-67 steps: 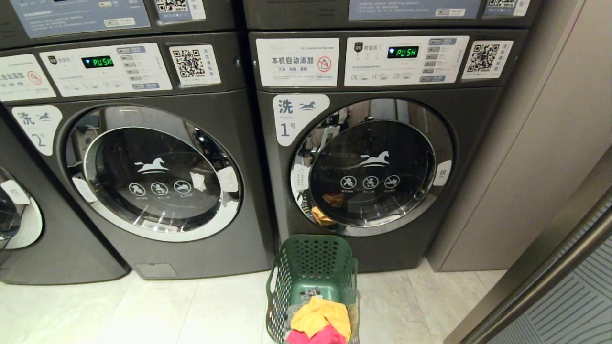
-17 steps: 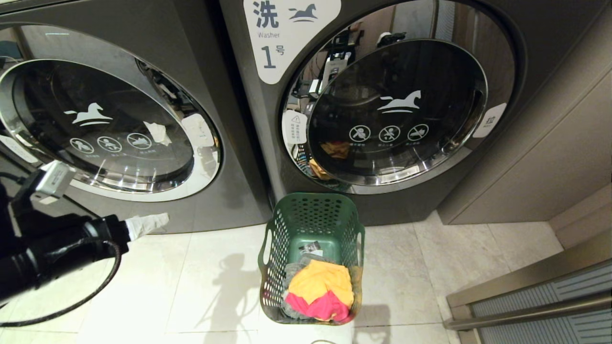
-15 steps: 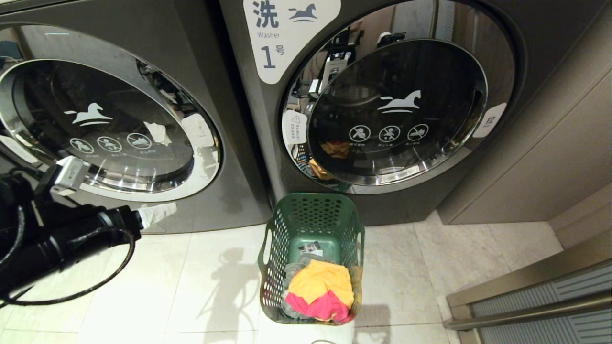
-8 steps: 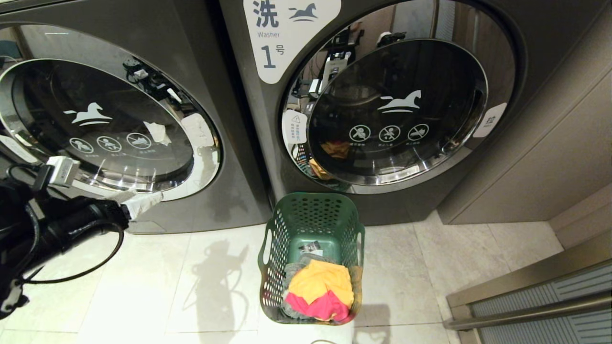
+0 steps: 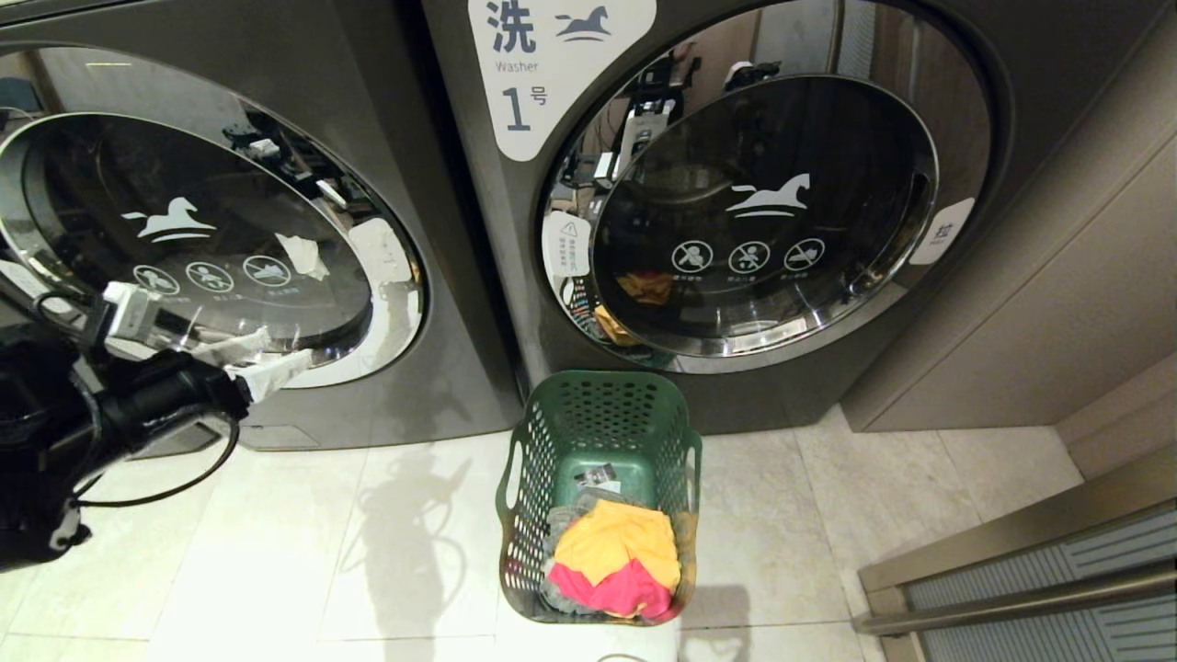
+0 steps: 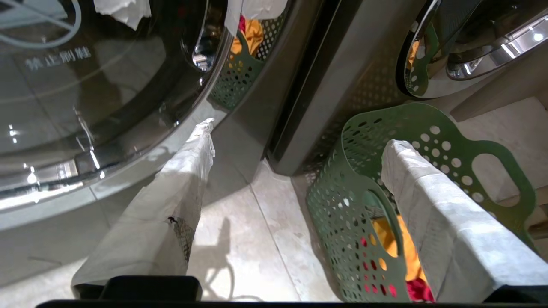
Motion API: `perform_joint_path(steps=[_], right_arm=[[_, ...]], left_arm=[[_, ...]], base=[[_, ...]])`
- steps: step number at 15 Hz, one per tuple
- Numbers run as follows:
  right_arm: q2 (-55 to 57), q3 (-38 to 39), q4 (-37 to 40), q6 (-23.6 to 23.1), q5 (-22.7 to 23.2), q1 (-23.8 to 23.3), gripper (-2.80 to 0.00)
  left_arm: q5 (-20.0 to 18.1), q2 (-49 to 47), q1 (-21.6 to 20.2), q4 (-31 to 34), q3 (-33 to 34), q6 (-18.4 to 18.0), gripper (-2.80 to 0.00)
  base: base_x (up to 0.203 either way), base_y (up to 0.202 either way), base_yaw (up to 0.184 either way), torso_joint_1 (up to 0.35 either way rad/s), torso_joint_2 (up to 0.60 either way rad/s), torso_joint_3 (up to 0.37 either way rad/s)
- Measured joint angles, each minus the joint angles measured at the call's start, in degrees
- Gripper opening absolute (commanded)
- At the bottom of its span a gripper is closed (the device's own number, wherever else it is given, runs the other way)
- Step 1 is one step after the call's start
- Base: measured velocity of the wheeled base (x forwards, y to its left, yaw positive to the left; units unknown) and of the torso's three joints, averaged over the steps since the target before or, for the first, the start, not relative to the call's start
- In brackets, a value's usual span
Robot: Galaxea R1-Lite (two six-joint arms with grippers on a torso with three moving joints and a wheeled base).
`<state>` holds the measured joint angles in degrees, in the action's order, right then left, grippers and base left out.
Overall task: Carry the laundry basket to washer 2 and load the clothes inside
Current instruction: Open the lid of the washing machine
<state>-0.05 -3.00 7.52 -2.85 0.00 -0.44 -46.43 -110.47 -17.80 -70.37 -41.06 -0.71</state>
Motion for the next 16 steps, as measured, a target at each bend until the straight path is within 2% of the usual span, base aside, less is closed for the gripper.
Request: perform_joint_path(steps=[5, 13, 16], right_arm=[[0.00, 0.00, 0.00, 0.01, 0.00, 0.00, -2.80], [0.00, 0.00, 0.00, -0.01, 0.00, 0.00, -2.80], [0.00, 0.00, 0.00, 0.00, 0.00, 0.00, -2.80]], left_arm=[[0.12, -5.70, 1.53, -8.12, -3.53, -0.27, 0.00], [0.95, -8.68, 4.79, -8.43, -11.30, -0.82, 0.00], [0.93, -9.54, 5.03, -8.30, -12.28, -0.24, 0.00]], base=[[0.000, 0.000, 0.000, 0.000, 0.00, 0.000], [0.000, 0.000, 0.000, 0.000, 0.00, 0.000], [0.000, 0.000, 0.000, 0.000, 0.00, 0.000]])
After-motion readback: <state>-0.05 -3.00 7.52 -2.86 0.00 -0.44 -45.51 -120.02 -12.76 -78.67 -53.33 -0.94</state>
